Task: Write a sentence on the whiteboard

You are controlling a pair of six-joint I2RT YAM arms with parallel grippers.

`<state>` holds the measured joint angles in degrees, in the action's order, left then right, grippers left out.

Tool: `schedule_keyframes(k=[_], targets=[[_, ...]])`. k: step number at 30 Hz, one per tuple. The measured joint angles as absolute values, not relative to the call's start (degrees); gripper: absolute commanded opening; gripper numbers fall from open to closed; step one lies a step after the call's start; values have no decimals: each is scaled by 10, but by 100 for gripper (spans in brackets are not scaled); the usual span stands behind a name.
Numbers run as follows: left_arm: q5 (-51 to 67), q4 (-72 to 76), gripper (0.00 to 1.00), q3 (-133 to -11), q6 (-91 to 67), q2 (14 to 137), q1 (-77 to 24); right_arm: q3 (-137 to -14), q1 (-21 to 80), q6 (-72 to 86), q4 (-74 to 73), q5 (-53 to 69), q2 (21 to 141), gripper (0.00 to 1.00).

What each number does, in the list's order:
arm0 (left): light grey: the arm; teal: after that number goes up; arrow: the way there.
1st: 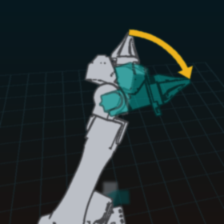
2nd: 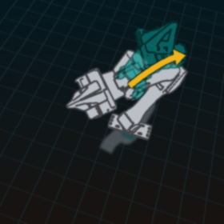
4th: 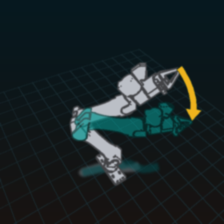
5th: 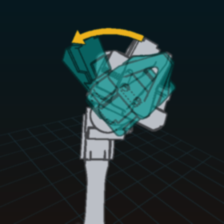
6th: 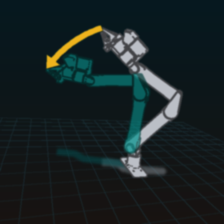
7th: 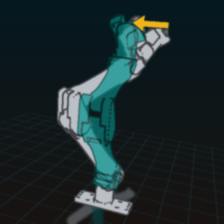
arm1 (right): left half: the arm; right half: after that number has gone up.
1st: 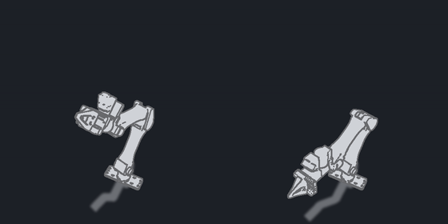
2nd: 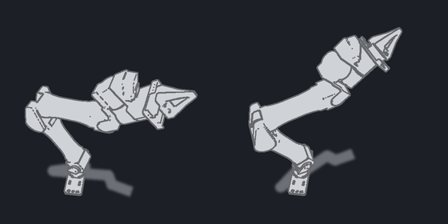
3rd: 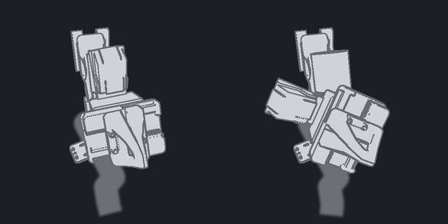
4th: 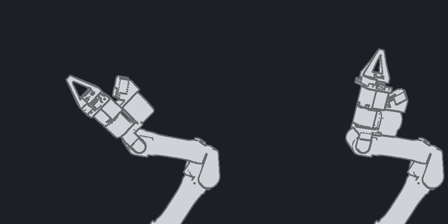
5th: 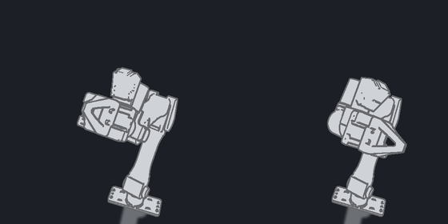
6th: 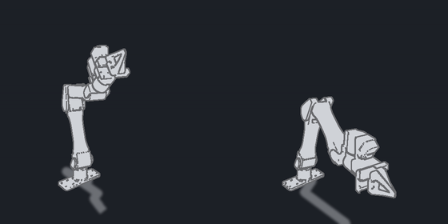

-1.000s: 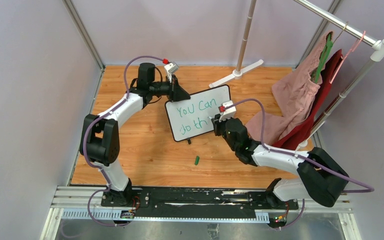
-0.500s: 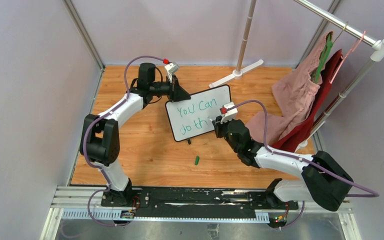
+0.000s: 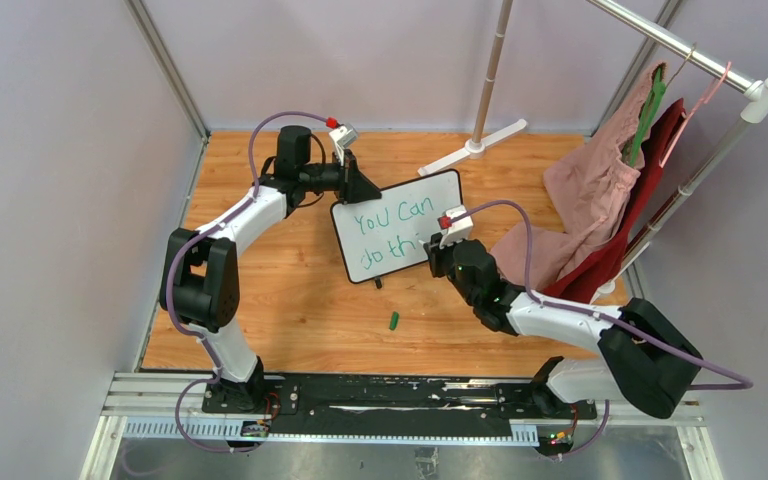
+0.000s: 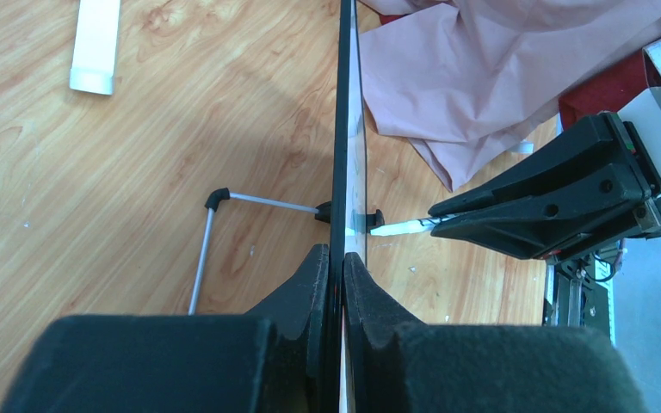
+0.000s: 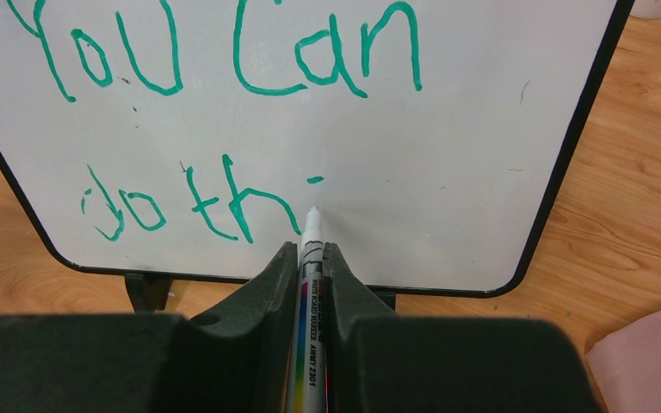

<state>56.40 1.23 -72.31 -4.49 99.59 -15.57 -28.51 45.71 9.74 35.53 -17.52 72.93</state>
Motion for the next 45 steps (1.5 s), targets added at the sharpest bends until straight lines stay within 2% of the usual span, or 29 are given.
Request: schedule_keyframes(k=[45], targets=[[562, 13, 0, -723, -45, 996, -157, -296, 457, 98, 365, -176, 754, 0]])
